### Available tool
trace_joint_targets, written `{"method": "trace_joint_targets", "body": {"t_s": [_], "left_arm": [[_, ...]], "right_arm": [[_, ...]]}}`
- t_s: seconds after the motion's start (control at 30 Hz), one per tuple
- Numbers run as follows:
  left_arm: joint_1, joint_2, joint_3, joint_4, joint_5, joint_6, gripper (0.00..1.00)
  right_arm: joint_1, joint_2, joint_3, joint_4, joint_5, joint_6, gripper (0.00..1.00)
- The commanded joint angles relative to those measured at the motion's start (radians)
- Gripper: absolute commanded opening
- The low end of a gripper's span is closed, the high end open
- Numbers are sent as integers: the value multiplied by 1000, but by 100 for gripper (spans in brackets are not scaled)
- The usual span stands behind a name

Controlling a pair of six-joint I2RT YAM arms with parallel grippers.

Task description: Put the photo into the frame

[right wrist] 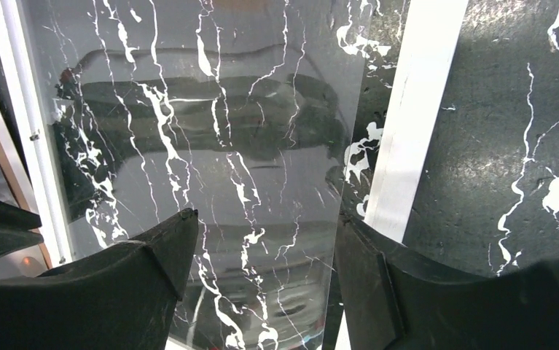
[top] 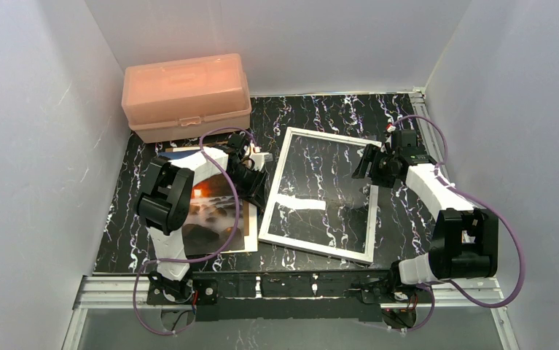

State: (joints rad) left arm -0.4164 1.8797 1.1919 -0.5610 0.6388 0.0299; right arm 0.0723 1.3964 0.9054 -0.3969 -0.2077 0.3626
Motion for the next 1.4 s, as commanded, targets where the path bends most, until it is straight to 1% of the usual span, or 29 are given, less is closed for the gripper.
{"method": "trace_joint_targets", "body": {"t_s": [0.0,0.23,0.43,0.57,0.83,0.97,1.13,1.27,1.37], "left_arm": [[-4,-43,5,-17,10,14,25],[-4,-49,3,-17,7,22,25],[-5,-56,2,-19,7,27,25],[-4,-60,-1,-23,5,31,25],[-4,-66,1,-22,7,30,25],[-2,-72,12,-35,5,33,25],[19,-96,39,-65,21,32,25],[37,-109,76,-115,31,47,25],[60,-120,106,-158,42,56,25]], "right_arm": [[3,21,63,-28,28,-27,77],[11,55,73,-31,32,-27,79],[14,73,92,-55,68,-35,80],[15,100,108,-83,89,-44,84],[15,100,113,-78,88,-42,84],[15,98,118,-81,87,-36,82],[22,81,71,-57,91,-11,79],[41,57,33,-55,100,13,73],[70,18,4,-68,139,33,67]]}}
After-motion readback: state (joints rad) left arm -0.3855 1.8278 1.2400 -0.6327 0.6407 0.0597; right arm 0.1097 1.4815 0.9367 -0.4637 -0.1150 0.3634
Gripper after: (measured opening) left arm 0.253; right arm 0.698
